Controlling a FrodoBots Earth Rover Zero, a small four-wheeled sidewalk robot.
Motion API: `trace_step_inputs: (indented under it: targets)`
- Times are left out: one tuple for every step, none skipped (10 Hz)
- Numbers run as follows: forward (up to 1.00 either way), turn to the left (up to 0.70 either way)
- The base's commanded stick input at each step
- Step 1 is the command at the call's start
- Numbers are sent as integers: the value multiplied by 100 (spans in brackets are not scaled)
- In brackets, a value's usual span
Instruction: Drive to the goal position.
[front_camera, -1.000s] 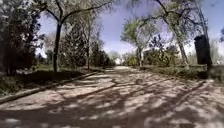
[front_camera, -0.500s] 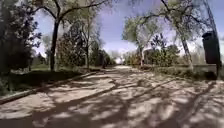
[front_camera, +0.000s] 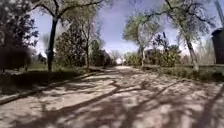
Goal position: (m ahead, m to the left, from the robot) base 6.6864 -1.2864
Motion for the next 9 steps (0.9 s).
trace_step_inputs:
  targets:
    - [70,-9]
    - [70,0]
    - [70,0]
    - [70,0]
    - [70,0]
    - [70,0]
    - [70,0]
    - [70,0]
    - [70,0]
